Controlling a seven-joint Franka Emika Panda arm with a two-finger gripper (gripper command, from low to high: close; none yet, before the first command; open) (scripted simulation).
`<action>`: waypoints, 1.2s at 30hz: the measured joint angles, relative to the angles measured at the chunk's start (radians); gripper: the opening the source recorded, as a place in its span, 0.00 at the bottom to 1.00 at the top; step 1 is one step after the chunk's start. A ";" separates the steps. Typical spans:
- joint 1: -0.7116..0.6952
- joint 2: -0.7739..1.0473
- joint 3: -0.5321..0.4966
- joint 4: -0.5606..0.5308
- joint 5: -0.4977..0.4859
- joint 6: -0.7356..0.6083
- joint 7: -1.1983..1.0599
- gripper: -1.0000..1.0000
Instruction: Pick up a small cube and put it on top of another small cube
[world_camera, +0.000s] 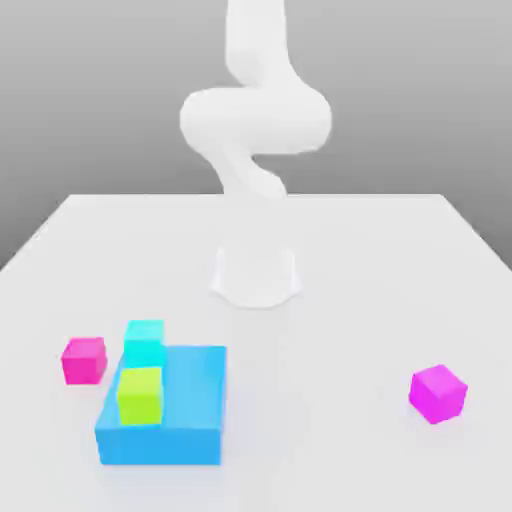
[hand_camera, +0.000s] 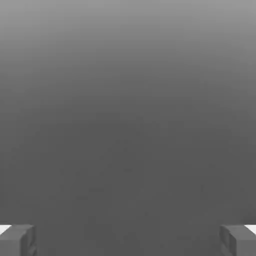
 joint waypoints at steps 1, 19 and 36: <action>-0.024 0.019 0.010 -0.011 -0.016 0.011 0.027 0.50; -0.399 0.353 0.079 -0.194 -0.245 0.186 0.450 0.50; -0.617 0.638 -0.031 -0.371 -0.289 0.370 0.723 0.50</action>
